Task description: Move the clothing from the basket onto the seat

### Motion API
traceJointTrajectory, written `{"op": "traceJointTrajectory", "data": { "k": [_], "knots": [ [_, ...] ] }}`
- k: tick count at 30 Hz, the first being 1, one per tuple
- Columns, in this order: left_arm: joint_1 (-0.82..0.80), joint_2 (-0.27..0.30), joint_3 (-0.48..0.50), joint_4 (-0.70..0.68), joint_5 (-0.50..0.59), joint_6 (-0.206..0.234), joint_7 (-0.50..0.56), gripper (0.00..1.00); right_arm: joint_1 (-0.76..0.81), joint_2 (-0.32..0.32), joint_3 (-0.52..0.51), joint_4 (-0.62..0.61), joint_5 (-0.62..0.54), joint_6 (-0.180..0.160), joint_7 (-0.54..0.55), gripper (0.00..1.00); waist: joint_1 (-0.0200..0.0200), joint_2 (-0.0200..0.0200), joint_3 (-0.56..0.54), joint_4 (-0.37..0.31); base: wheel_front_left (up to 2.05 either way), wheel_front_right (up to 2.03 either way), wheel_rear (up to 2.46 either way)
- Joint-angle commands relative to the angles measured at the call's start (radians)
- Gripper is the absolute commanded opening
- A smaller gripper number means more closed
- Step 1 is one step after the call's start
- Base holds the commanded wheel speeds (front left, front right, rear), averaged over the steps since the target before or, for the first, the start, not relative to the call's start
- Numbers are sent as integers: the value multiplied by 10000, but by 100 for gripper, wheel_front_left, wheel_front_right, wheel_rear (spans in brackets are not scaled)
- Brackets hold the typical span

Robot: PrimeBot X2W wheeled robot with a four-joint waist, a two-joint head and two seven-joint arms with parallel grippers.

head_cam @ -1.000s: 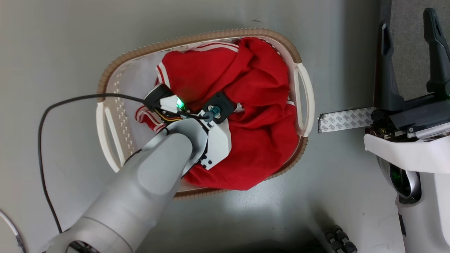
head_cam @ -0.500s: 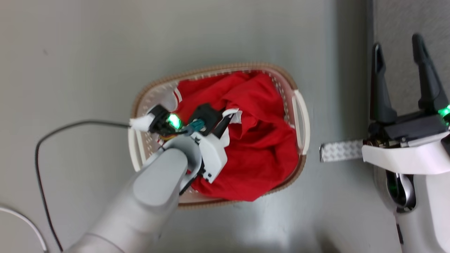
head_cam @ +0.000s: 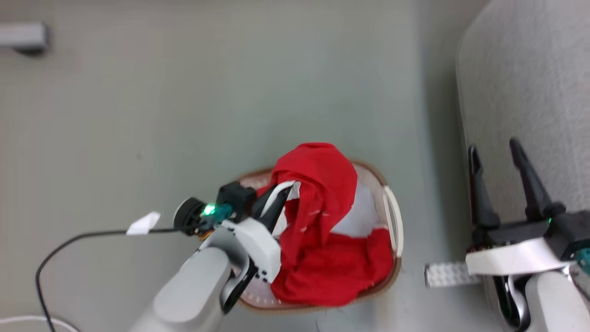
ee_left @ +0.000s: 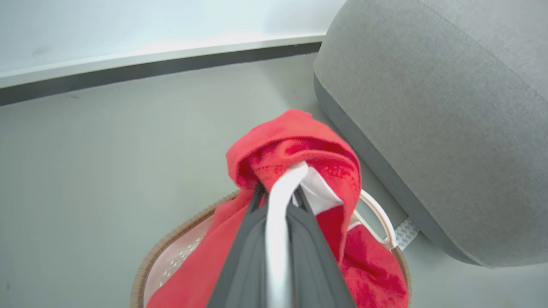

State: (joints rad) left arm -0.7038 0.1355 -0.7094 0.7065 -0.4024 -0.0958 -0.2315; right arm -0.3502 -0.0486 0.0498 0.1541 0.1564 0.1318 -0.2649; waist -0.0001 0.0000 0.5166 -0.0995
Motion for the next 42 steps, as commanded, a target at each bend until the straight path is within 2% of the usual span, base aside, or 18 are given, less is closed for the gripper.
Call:
{"op": "traceJointTrajectory", "data": {
  "k": [1, 13, 20, 31, 36, 42],
  "knots": [
    [396, 198, 140, -380, -255, 113, -29, 0, 345, -35, -75, 175, -102, -21, 6, 100, 1, 0, -1151, 359, 0, 0, 0],
    [2209, 1345, 736, -3683, -912, 1102, 888, 0, 1705, -35, -358, 1069, -80, -21, 8, 100, 1, 0, -3461, 790, 0, 0, 0],
    [2823, 2048, 1216, -5475, -1194, 1767, 1569, 0, 2293, -35, -285, 1371, -53, -21, 6, 100, 1, 0, -4418, 813, 0, 0, 0],
    [3326, 2923, 1769, -7301, -1488, 2404, 2445, 0, 2605, -34, 116, 1248, 30, -21, 8, 100, 1, 0, -5084, 790, 0, 0, 0],
    [3447, 3103, 1778, -7717, -1486, 2548, 2645, 0, 2304, -25, 1134, 932, -254, -21, 6, 100, 1, 0, -5120, 820, 0, 0, 0],
    [3506, 3061, 1648, -7937, -1391, 2642, 2781, 0, 1591, -32, 3729, 861, -338, -21, 6, 100, 1, 0, -5141, 850, 0, 0, 0]
  ]
}}
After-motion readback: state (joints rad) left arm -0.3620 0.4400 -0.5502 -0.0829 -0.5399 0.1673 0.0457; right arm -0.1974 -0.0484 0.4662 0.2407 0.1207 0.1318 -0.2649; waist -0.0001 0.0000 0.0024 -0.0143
